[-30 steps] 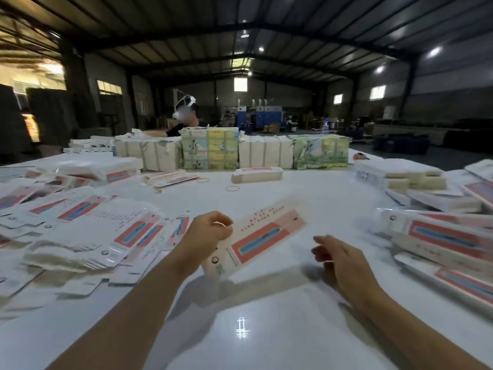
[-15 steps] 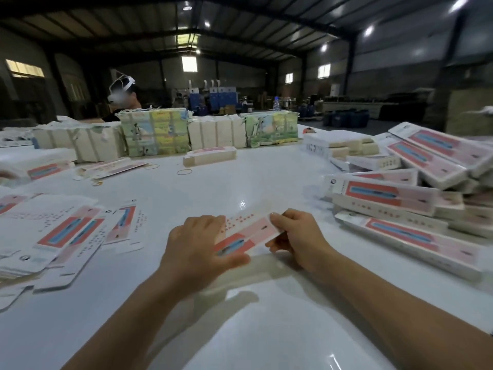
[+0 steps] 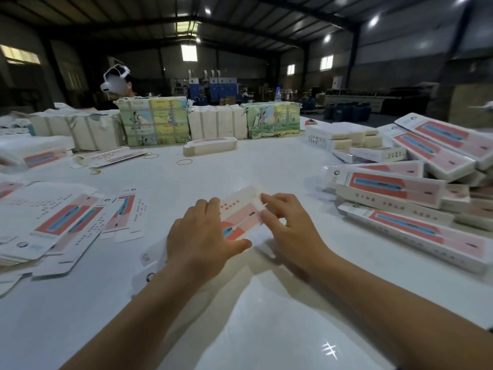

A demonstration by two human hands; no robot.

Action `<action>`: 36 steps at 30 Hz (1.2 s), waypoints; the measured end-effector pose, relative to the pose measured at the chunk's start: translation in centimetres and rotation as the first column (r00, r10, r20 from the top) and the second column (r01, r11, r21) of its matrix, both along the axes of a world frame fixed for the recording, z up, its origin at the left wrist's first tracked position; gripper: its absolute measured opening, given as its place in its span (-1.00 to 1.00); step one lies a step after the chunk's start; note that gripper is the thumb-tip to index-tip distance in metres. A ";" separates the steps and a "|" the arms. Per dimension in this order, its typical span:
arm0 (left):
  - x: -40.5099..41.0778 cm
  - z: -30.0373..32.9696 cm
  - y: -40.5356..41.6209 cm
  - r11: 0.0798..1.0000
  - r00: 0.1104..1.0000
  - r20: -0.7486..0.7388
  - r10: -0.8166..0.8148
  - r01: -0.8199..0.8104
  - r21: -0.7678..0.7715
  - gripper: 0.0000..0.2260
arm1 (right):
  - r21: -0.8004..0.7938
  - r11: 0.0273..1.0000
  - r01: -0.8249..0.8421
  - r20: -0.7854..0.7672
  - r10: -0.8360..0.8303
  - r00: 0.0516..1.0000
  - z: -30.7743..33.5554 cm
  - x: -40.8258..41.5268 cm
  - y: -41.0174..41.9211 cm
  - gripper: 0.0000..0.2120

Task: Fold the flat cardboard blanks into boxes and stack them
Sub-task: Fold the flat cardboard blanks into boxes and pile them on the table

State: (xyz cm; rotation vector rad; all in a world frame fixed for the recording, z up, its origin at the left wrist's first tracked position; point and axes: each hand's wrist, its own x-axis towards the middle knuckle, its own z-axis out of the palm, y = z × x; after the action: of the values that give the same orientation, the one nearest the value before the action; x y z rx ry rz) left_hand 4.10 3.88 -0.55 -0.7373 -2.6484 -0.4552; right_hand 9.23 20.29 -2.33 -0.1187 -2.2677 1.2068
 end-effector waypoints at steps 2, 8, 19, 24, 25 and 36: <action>0.2 0.0 0.1 0.999 0.998 -0.050 0.026 -0.027 -0.019 -0.21 | -0.039 0.999 -0.032 0.024 0.033 0.999 -0.1 0.1 0.0 -0.66; 0.6 -0.3 0.5 0.989 0.978 -0.199 0.070 -0.094 -0.115 -0.19 | -0.464 0.876 -0.127 0.071 0.179 0.981 0.4 -0.1 -0.6 -0.91; 1.1 0.4 1.0 0.998 0.957 -0.285 -0.053 0.044 -0.037 -0.43 | -0.643 0.695 -0.323 -0.032 0.397 0.917 1.1 0.3 -0.7 -0.76; 0.5 0.8 0.8 1.000 0.964 -0.265 -0.029 0.030 -0.001 -0.44 | -0.409 0.862 -0.298 0.011 0.331 0.943 1.2 1.0 -1.1 -0.85; 0.4 0.7 0.8 0.999 0.965 -0.261 -0.028 0.032 0.014 -0.44 | -0.350 0.899 -0.264 0.009 0.285 0.958 1.1 1.0 -1.2 -0.86; 0.2 0.6 0.0 0.976 0.991 -0.121 -0.056 0.080 0.201 -0.23 | -0.113 0.986 0.124 -0.367 -0.158 0.917 0.5 0.9 -1.2 -0.68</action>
State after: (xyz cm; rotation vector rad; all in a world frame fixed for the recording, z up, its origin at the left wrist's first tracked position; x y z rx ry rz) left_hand 4.33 3.83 0.10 -0.7666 -2.4301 -0.6725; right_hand 10.14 19.11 -1.79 -0.0755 -1.8432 1.1428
